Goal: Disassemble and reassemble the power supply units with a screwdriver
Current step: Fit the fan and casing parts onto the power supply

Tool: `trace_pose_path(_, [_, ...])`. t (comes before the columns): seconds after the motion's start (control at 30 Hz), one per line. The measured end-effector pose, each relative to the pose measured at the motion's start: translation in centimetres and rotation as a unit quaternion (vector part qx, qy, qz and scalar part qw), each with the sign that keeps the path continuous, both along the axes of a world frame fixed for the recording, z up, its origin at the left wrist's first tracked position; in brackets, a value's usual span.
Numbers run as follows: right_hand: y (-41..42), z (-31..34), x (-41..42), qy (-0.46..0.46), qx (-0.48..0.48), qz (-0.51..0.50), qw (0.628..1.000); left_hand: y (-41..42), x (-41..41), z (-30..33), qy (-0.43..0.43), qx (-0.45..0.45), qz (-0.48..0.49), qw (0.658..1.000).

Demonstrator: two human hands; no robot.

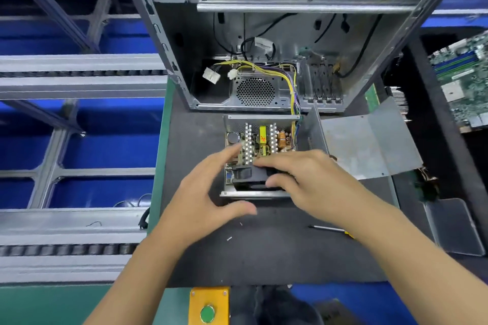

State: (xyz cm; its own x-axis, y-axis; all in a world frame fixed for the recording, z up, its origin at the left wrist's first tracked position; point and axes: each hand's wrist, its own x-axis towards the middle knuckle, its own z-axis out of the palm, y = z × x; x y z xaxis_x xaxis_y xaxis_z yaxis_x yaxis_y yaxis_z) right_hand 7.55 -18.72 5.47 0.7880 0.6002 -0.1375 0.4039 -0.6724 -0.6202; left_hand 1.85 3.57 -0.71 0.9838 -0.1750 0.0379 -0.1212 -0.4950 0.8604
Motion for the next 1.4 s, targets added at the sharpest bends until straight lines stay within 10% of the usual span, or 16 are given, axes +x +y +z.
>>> trace_pose_path(0.23, [-3.7, -0.7, 1.4, 0.075, 0.043, -0.029, 0.996, -1.8, 1.0, -0.1, -0.046, 0.081, -0.021, 0.995])
trace_pose_path(0.4, [-6.2, -2.0, 2.0, -0.153, -0.146, 0.001, 0.977, -1.7, 0.9, 0.4, -0.053, 0.049, -0.022, 0.997])
trace_pose_path(0.6, [-5.4, -0.9, 1.1, -0.274, -0.155, -0.025, 0.949, -1.7, 1.0, 1.7, -0.094, 0.08, -0.016, 0.992])
trace_pose_path(0.83, [-4.7, -0.4, -1.6, -0.063, -0.156, -0.095, 0.981, -0.3, 0.3, 1.5, -0.066, 0.148, -0.071, 0.984])
trace_pose_path(1.4, [-5.1, -1.8, -3.7, 0.058, -0.133, -0.187, 0.971, -0.7, 1.7, 1.3, 0.019, 0.213, -0.063, 0.975])
